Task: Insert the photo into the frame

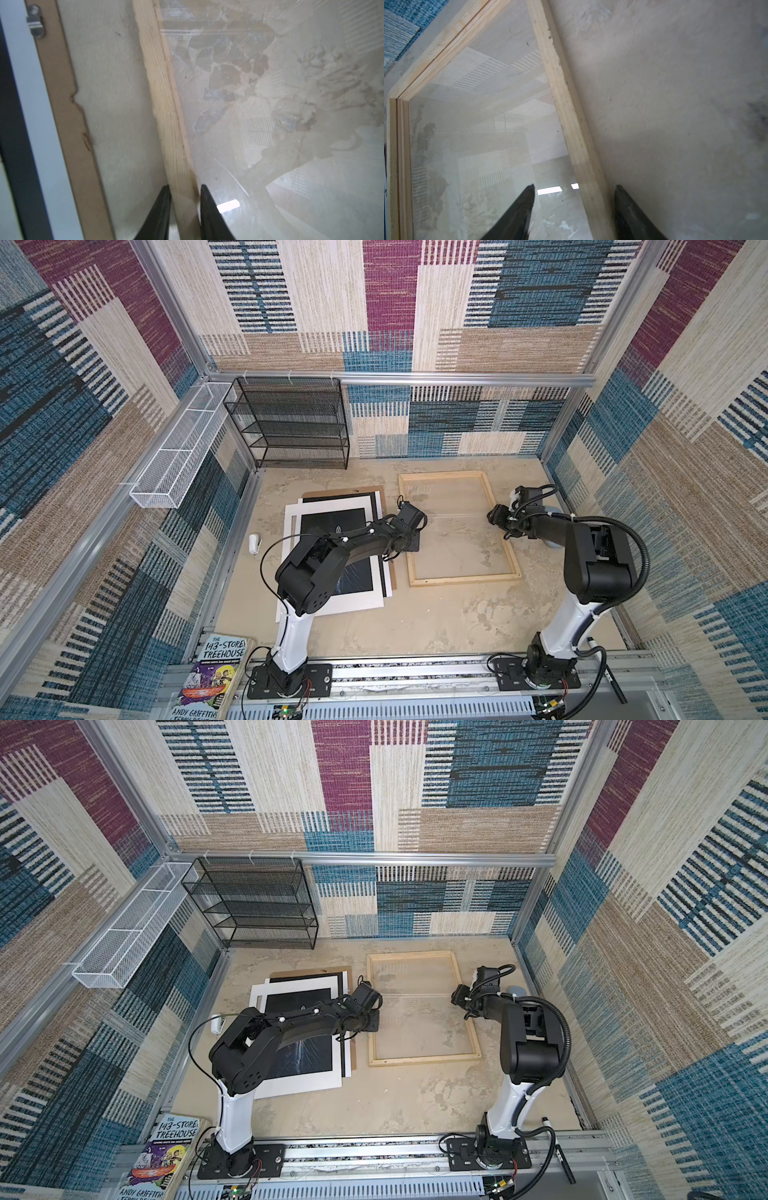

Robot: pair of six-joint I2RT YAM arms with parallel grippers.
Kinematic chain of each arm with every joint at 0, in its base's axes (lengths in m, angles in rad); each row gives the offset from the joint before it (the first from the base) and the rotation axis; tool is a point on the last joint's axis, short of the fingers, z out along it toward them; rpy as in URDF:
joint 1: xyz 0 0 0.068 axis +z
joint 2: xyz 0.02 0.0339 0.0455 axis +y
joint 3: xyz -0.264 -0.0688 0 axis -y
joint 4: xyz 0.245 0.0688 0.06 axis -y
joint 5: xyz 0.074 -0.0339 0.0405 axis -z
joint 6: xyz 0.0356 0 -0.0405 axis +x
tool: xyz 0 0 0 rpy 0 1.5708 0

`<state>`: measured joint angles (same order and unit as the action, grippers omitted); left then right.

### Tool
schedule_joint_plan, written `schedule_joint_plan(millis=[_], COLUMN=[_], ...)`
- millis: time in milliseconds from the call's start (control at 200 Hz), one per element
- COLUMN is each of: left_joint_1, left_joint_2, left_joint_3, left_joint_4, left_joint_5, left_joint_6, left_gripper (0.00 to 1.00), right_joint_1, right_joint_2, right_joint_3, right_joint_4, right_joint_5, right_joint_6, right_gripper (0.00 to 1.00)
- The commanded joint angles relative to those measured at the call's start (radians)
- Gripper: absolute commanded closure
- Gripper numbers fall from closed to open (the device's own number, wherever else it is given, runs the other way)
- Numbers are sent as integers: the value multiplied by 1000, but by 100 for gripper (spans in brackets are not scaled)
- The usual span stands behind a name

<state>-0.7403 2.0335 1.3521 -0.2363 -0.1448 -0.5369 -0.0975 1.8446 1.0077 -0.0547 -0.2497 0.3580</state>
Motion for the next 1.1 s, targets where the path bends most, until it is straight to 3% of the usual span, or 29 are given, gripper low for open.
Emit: schedule_joint_plan(millis=[0, 305, 616, 721, 841, 1097], left_joint_1=[10, 16, 20, 27, 72, 140], left_joint_2=[11, -27, -113, -214, -354, -585], left_joint_3=[33, 78, 103, 3, -149, -398], left_joint_4=[42, -18, -199, -241, -238, -257], left_joint_5=[34, 56, -63, -153, -162, -113], left_joint_6=[49, 76, 82, 73, 61, -13], left_gripper=[72, 61, 58, 57, 54, 54], right_joint_1=[4, 2, 1, 2, 28, 268], right_joint_2=[27, 48, -26, -122, -245, -339], right_joint_3=[28, 107, 115, 46, -64, -124], right_joint_4=[-21, -55, -76, -33, 61, 74], right_joint_5=[-71, -9, 20, -43, -165, -254], right_joint_6=[4, -5, -14, -2, 34, 84], right_gripper=[37, 32, 26, 26, 27, 28])
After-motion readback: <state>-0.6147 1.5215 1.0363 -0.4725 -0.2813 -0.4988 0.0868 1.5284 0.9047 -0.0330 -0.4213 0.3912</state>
